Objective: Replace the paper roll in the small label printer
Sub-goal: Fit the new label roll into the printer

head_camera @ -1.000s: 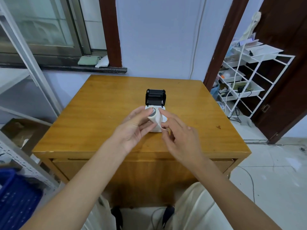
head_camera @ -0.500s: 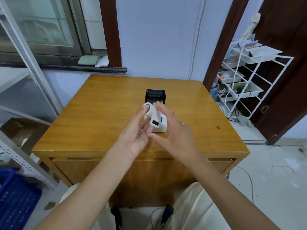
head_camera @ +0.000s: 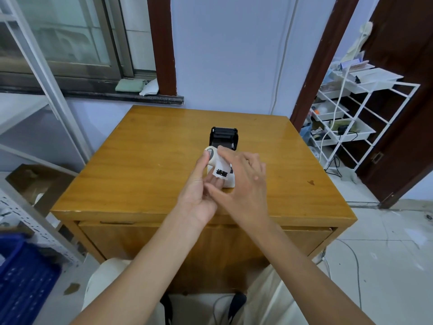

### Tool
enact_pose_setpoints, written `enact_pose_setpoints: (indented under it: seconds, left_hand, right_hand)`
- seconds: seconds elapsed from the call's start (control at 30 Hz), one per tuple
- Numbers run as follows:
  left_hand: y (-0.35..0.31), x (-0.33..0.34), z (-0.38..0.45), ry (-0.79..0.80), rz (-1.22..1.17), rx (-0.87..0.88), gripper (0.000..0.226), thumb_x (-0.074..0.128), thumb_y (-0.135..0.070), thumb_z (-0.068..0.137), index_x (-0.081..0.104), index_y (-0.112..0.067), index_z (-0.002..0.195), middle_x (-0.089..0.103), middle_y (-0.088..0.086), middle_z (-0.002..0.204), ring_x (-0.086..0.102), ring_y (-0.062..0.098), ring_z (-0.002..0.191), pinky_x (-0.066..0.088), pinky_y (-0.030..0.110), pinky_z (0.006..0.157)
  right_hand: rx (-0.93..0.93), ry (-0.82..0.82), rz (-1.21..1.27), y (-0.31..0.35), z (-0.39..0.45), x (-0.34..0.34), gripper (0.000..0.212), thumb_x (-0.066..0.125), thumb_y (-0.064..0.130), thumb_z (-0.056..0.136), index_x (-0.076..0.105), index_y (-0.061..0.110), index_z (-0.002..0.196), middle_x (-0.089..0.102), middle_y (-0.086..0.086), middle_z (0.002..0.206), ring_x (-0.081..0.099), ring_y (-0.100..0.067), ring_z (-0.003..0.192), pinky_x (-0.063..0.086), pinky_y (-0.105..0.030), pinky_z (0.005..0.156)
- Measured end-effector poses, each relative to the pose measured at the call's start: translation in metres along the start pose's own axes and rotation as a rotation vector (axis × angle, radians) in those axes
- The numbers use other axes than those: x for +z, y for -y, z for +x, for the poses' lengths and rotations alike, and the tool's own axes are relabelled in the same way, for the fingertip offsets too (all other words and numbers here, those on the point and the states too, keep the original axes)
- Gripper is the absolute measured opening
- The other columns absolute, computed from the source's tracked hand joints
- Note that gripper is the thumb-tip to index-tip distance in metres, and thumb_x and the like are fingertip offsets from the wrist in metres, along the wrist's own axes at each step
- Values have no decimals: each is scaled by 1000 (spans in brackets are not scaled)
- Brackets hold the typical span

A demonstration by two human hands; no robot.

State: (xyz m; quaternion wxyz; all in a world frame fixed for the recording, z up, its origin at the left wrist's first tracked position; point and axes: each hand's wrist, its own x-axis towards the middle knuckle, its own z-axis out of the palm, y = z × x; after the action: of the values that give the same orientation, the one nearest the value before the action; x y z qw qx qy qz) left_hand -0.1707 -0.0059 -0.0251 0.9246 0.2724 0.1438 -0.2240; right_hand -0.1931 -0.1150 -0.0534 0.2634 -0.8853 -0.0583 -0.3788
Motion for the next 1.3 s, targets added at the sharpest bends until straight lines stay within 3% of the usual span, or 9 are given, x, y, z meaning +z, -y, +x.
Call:
enact_pose_setpoints:
  seconds: [0.07,0.27,0.4,0.5,0.6,0.77,0.9,1.07,1.3]
  left_hand:
    - [1,-1,0,1,-9,1,29,82,-26,88,74,-8,110,81,12,90,79,19,72,65,31,66]
    - [6,-8,6,17,-118,-3,46,84,-19,83,72,-4,124,79,14,104,76,18,92,50,33,112]
    - [3,-6,7,66,-74,-18,25,79,-18,89,73,-3,108,79,17,100,79,18,88,60,33,98]
    - [-7,-9,10,131,97,-33,38,75,-32,94,68,-6,121,79,18,108,75,22,110,62,39,95]
    - [-20,-15,11,156,452,20,44,64,-44,101,58,-14,133,79,15,118,78,27,106,61,40,90]
    - [-38,-37,42,50,1653,711,37,61,-48,98,59,-43,134,65,-10,90,62,5,72,52,35,72]
    - [-55,-42,74,142,2311,676,75,44,-89,79,34,-59,147,58,-12,95,63,22,90,41,36,66]
    - [-80,-27,92,357,2380,600,81,56,-86,80,35,-51,150,58,-16,89,60,14,85,40,34,63]
    - [-81,-37,112,446,2053,543,70,85,-67,67,49,-44,122,68,-1,82,66,19,74,54,41,67]
  right_hand:
    - [-20,9,6,-3,1,2,62,81,35,75,63,22,133,66,14,120,52,-12,118,36,-29,98]
    - [-11,-66,117,-8,6,5,35,81,22,88,68,23,120,69,12,109,60,-10,102,32,-13,95]
    - [-19,-14,141,-14,12,-1,34,81,25,90,72,24,123,72,11,111,61,-8,105,41,-21,94]
    - [44,60,239,-21,20,-10,34,80,30,91,75,24,124,73,13,114,64,-5,109,48,-26,94]
    - [124,134,362,-28,37,-22,30,81,24,89,78,23,119,77,16,110,69,-3,103,50,-18,90]
    - [297,280,458,-60,74,-28,23,80,21,90,80,20,113,80,13,101,72,-1,92,54,-18,82]
    - [343,386,447,-76,90,-11,18,81,22,91,80,19,108,80,11,99,74,-1,92,55,-20,83]
    - [359,457,422,-85,93,17,22,82,22,89,80,17,110,81,7,100,77,-10,95,62,-39,92]
    - [328,499,378,-94,105,23,24,80,18,92,79,14,115,80,5,106,75,-6,98,59,-24,89]
